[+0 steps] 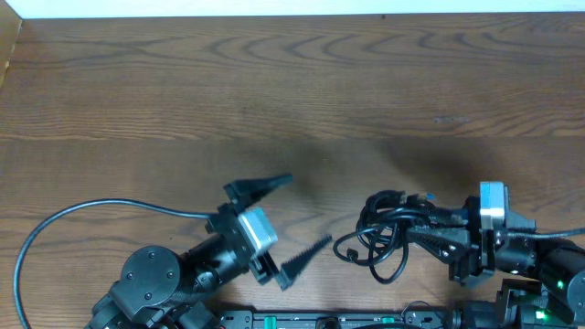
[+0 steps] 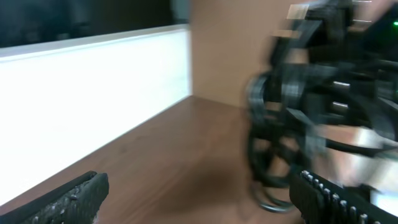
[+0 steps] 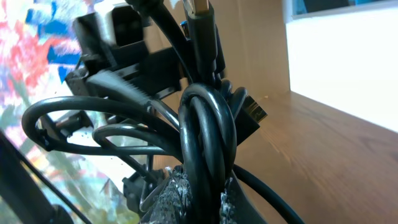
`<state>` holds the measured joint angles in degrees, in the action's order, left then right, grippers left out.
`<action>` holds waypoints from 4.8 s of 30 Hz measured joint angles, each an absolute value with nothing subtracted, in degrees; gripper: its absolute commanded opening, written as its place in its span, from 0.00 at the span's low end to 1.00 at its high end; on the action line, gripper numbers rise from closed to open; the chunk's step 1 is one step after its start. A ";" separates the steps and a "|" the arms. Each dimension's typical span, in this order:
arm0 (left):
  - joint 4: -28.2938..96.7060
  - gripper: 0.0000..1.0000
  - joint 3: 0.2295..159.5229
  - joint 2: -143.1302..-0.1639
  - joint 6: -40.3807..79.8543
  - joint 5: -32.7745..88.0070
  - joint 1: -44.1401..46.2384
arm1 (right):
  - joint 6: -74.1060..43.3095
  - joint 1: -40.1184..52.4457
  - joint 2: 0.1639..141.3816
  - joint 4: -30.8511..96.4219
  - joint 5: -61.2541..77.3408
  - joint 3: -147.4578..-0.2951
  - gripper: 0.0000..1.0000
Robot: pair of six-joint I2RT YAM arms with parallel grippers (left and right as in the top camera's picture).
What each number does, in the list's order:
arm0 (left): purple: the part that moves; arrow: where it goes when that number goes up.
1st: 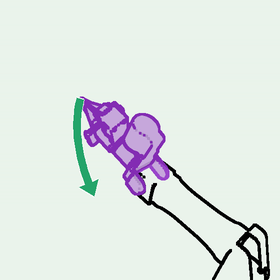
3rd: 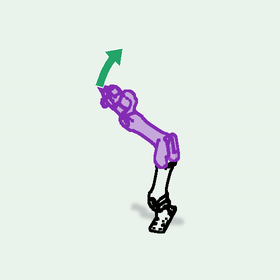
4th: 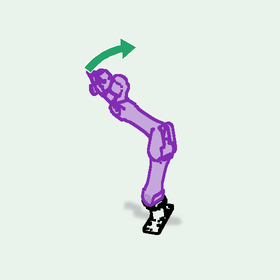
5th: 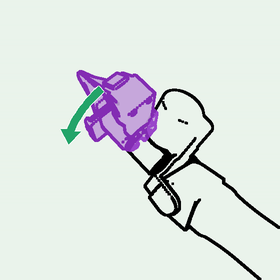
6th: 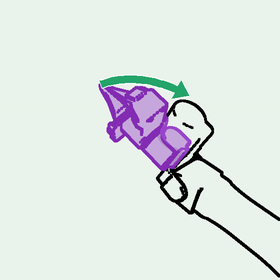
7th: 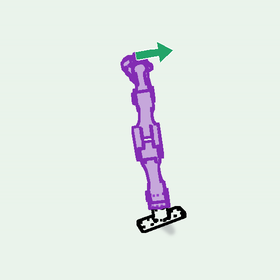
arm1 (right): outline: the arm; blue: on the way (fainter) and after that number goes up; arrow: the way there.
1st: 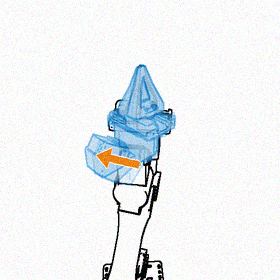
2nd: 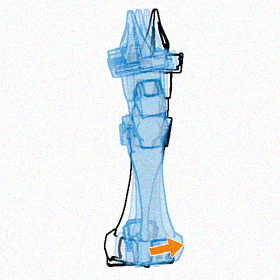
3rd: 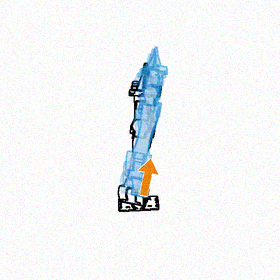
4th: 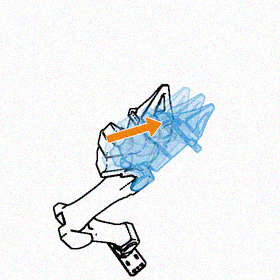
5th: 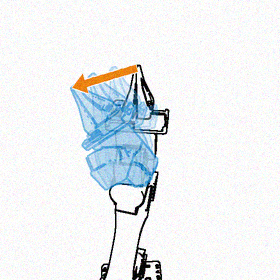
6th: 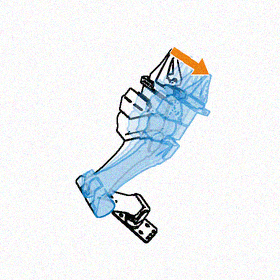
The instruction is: Untangle cables
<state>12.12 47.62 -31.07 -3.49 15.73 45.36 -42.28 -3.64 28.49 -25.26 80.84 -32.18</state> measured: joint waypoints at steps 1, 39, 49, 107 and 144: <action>12.12 0.98 47.62 -31.07 -2.68 14.00 45.36 | -42.28 -3.64 28.49 -25.89 81.23 -32.18 0.01; 3.07 0.98 47.62 -47.62 -3.25 43.33 44.88 | -46.09 -4.23 28.45 -28.49 81.41 -32.18 0.05; 1.02 0.97 47.62 -49.93 -3.46 46.68 44.91 | -48.80 -4.23 28.45 -28.47 79.37 -32.18 0.01; 1.41 0.07 47.62 -43.11 -4.29 53.23 37.87 | -46.00 -4.21 28.45 -26.52 78.65 -32.25 0.80; -2.92 0.07 47.62 -48.42 -5.82 62.83 40.36 | -30.44 -4.23 28.42 -16.47 83.29 -32.56 0.01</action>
<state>-2.92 47.62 -48.42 -5.82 62.83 40.36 -30.44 -4.23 28.42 -16.47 83.29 -32.56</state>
